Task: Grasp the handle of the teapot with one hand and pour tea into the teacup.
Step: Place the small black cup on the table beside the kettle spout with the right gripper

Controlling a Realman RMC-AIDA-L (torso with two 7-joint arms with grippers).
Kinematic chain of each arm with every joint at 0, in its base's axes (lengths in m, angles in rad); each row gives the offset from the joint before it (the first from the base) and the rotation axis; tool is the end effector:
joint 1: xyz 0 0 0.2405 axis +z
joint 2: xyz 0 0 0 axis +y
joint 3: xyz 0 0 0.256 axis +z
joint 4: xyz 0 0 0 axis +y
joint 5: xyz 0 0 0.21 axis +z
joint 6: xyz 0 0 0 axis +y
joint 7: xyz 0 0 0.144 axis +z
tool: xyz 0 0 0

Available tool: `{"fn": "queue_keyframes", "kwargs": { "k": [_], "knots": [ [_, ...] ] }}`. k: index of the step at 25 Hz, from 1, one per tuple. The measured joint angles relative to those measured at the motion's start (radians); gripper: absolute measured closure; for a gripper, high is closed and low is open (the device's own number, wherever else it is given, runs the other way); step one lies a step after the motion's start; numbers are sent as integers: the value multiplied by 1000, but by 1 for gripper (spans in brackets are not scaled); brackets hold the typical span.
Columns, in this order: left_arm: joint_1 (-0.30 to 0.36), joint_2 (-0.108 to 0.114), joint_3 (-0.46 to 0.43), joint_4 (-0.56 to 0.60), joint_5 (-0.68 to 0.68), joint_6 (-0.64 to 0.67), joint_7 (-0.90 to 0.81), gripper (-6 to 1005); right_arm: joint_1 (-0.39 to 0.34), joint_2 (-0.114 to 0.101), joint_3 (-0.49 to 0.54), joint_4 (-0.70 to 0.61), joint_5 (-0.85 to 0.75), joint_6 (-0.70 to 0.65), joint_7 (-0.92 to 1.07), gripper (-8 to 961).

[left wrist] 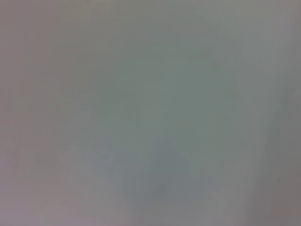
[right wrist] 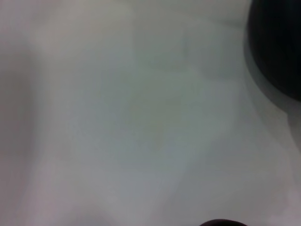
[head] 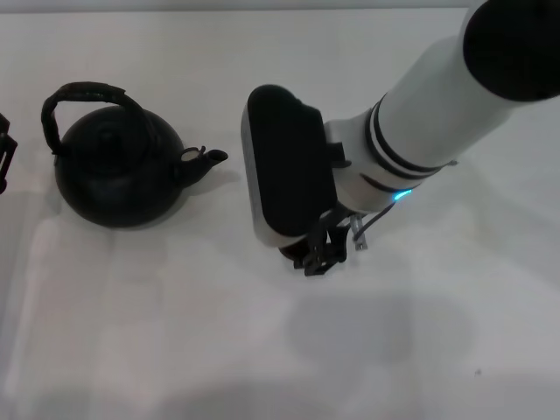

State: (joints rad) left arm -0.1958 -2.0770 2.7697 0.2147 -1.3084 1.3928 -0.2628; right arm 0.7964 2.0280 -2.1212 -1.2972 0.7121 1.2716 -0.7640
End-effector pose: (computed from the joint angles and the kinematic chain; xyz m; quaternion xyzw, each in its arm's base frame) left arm -0.3649 0.2343 -0.0180 -0.6288 -0.3152 -0.3523 0.6174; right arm 0.1107 0.3078 -0.1165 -0.9607 -0.0888 -0.2585 0.0487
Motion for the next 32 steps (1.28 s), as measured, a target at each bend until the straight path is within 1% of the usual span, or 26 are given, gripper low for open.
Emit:
{"fn": "queue_keyframes", "kwargs": {
  "k": [3,7,11,26,32],
  "knots": [
    [0,0,0,0,0,0,0,211,5,0,-20,10,20,-3,-1,230],
    [-2,0,-1,0,0,0,0,211,37,0,-70,48,80,-22,-4,229],
    [-7,0,-2,0,0,0,1,210,52,0,-96,67,96,-42,-6,229],
    [-17,0,-2,0,-4,0,1,210,48,0,-112,65,97,-58,-32,229],
    [-23,0,-2,0,-6,0,1,210,45,0,-114,61,96,-51,-41,184]
  ]
}}
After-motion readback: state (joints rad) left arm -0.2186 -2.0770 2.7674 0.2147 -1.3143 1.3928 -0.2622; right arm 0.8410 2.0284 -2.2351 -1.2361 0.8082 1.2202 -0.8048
